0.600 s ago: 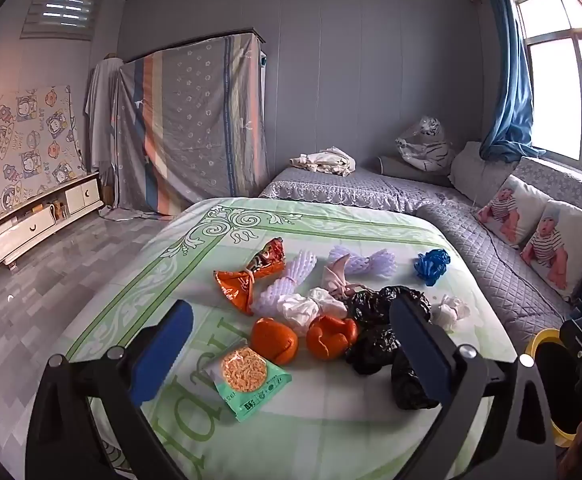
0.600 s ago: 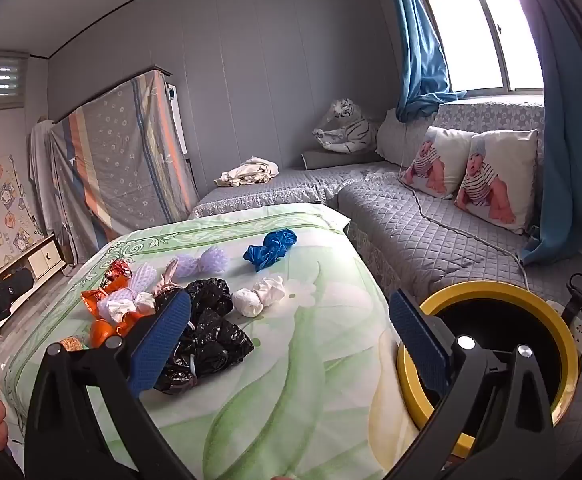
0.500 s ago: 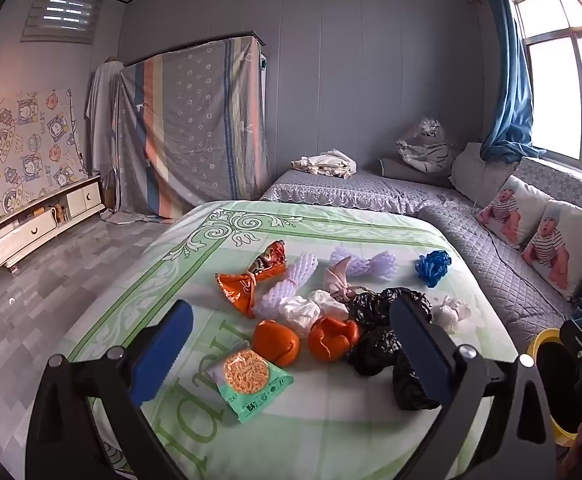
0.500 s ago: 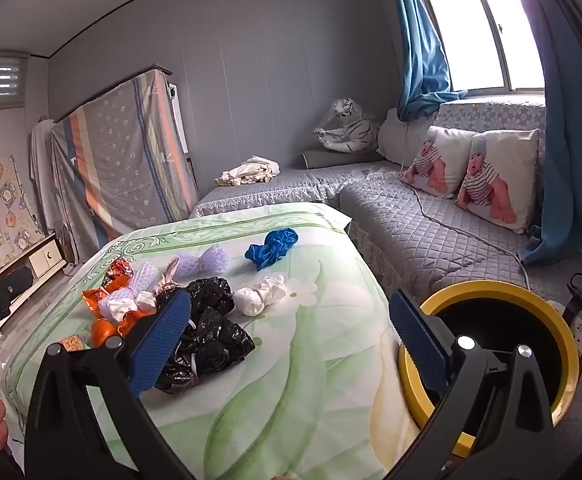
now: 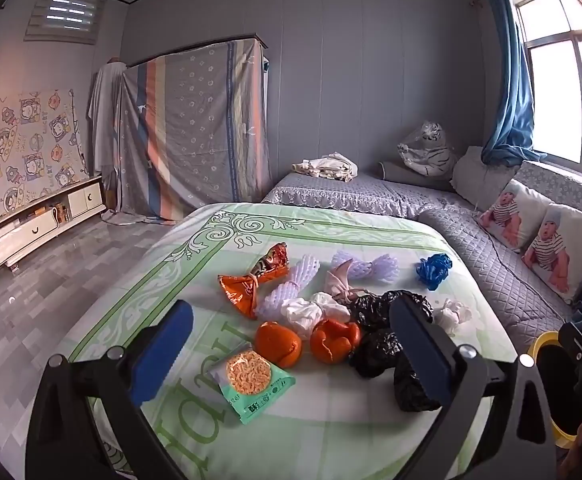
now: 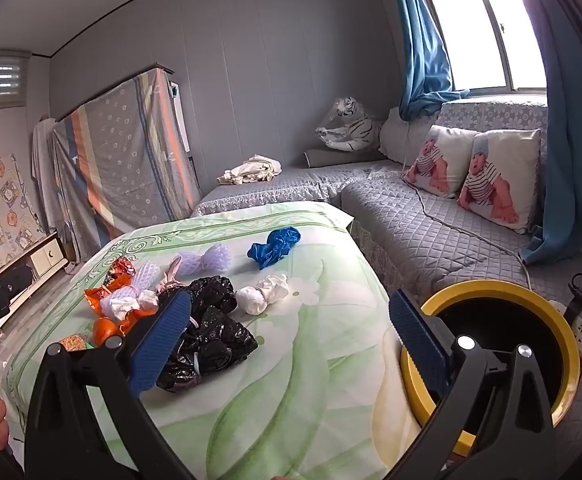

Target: Collect trash

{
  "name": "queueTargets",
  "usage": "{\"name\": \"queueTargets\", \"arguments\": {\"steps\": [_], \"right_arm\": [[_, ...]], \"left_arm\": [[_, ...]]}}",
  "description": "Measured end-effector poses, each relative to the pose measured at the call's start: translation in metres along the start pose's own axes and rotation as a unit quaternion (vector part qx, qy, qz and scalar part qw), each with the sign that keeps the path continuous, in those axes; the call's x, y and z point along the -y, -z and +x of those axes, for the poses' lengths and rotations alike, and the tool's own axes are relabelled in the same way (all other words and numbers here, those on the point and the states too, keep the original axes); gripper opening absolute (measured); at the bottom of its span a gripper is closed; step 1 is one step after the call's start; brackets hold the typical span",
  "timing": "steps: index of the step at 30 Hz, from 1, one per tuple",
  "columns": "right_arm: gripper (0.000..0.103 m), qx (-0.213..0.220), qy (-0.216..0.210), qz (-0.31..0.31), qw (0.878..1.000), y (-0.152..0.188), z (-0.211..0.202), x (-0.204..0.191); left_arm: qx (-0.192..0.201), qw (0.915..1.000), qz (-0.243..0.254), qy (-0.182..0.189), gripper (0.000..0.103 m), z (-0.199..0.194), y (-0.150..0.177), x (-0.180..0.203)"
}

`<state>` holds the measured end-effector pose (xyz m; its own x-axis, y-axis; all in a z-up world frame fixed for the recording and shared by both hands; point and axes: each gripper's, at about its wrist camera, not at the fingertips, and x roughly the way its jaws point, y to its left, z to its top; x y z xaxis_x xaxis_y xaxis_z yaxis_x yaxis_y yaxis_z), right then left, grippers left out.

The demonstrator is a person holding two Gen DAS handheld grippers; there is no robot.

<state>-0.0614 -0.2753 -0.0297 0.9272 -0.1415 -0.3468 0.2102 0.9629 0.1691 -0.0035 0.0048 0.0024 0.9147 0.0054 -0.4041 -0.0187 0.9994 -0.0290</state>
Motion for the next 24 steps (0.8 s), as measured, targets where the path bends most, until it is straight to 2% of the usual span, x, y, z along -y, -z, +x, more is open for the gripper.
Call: {"name": "queueTargets", "arguments": {"steps": [7,13,24], "right_arm": [[0.095,0.0,0.0,0.001,1.0,-0.003,-0.003,0.008],[0.095,-0.002,0.001,0.001,1.0,0.002,0.003,-0.008],[0.095,-0.002,0.0,0.001,1.0,0.003,0.004,-0.005]], "left_arm": [[-0.002,1.0,-0.001,0.0,0.095,0.0,0.0,-0.003],[-0.005,1.0,-0.003,0.002,0.095,0.002,0.002,-0.002],[-0.007,1.0,-0.005,0.003,0.095,0.003,0.003,0.0]]}}
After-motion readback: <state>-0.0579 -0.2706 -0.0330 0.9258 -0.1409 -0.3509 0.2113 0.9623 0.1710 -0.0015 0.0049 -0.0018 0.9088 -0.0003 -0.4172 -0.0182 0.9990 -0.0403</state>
